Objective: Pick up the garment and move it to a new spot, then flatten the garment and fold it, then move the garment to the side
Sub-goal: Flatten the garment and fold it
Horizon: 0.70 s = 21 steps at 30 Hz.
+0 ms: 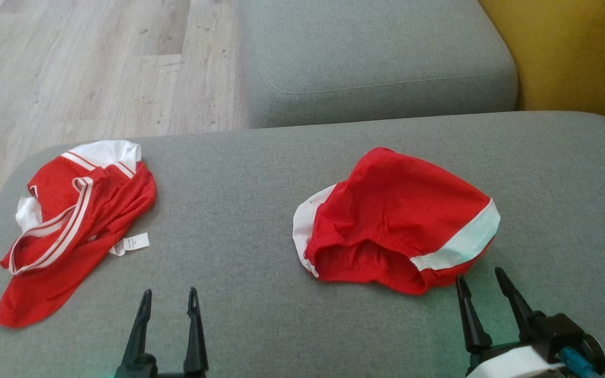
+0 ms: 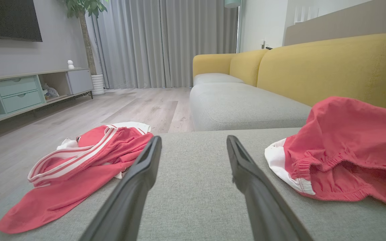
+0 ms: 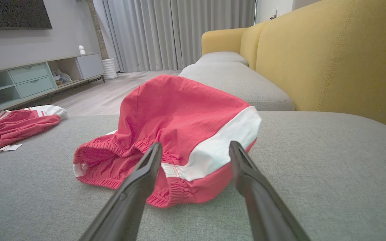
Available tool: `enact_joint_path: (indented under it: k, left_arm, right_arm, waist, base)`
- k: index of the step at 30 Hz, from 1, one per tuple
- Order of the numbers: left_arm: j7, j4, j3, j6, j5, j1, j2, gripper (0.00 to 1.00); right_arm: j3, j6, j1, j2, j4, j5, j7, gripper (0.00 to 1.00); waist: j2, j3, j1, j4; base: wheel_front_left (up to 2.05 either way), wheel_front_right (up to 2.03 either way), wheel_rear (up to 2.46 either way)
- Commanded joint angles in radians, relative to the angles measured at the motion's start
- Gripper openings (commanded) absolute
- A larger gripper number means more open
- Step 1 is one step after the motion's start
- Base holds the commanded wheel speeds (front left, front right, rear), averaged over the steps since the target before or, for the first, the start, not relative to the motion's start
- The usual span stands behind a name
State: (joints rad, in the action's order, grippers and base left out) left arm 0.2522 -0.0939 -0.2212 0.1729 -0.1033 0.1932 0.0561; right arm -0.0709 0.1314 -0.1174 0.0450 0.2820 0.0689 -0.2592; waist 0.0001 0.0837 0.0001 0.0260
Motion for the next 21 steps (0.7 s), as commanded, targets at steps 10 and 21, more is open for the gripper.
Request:
enact_joint_path:
  k: [10,21]
  left_arm:
    - [0.010,0.025,0.020,-0.013,0.012,-0.039,-0.006,1.00]
    - [0.010,-0.019,-0.024,-0.083,-0.054,-0.060,-0.006,1.00]
  right_arm:
    - [-0.024,-0.001,0.030,0.005,-0.035,0.004,-0.003,1.00]
    - [-0.040,-0.001,0.047,0.005,-0.045,-0.001,-0.003,1.00]
  waist:
    - [-0.0001,0.001,-0.0001,0.001]
    - [-0.0001,-0.020,-0.0001,-0.062]
  base:
    - [0.00,0.00,0.00]
    - [0.00,0.00,0.00]
